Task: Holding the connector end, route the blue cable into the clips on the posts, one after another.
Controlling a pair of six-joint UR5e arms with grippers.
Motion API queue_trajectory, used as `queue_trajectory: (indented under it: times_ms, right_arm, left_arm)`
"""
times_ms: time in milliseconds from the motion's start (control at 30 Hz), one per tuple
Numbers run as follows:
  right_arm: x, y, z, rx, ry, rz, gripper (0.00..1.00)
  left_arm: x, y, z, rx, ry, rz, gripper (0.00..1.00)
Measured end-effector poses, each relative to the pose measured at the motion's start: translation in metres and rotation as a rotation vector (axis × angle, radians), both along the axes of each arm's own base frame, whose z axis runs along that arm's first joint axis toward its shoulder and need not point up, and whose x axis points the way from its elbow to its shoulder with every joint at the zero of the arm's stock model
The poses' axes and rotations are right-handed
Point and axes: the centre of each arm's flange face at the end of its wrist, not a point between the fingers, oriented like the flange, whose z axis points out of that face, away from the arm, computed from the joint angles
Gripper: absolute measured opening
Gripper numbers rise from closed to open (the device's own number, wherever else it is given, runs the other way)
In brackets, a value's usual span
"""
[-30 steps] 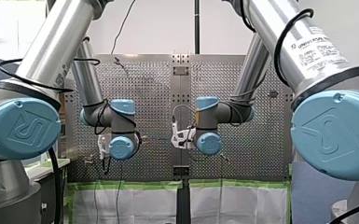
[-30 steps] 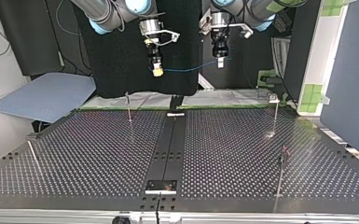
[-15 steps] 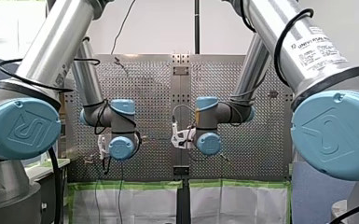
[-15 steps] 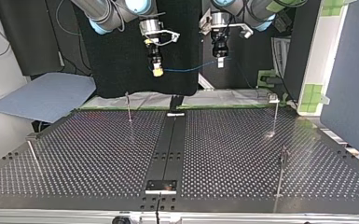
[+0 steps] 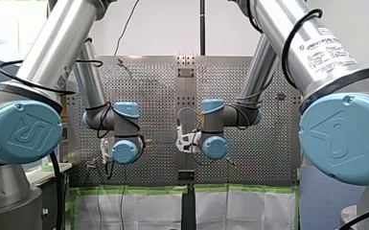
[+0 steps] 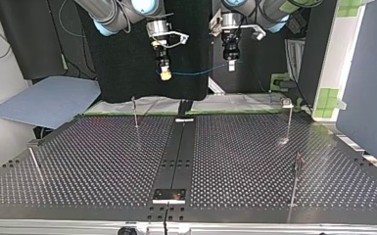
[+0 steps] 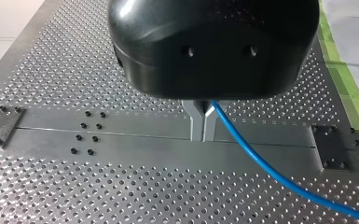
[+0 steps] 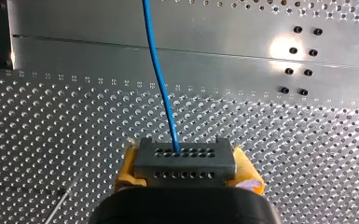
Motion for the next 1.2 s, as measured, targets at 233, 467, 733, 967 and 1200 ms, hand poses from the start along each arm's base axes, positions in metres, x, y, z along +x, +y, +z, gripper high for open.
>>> queue_trajectory:
  times_ms: [233, 467, 733, 967, 1200]
  right_arm:
    - [0.0, 0.0, 0.0, 0.0, 0.0, 0.0, 0.0]
    - [-0.001, 0.007, -0.02, 0.033, 0.046, 0.007, 0.0]
    - [-0.005, 0.013, -0.053, 0.077, 0.093, 0.008, 0.0]
    - [-0.006, 0.013, -0.057, 0.083, 0.099, 0.008, 0.0]
    - [-0.006, 0.013, -0.058, 0.083, 0.1, 0.008, 0.0]
  left_arm:
    - [0.0, 0.0, 0.0, 0.0, 0.0, 0.0, 0.0]
    - [0.0, 0.0, 0.0, 0.0, 0.0, 0.0, 0.0]
    - [0.0, 0.0, 0.0, 0.0, 0.0, 0.0, 0.0]
    - [0.0, 0.0, 0.0, 0.0, 0.0, 0.0, 0.0]
    - [0.002, 0.011, -0.018, 0.078, 0.07, 0.001, 0.0]
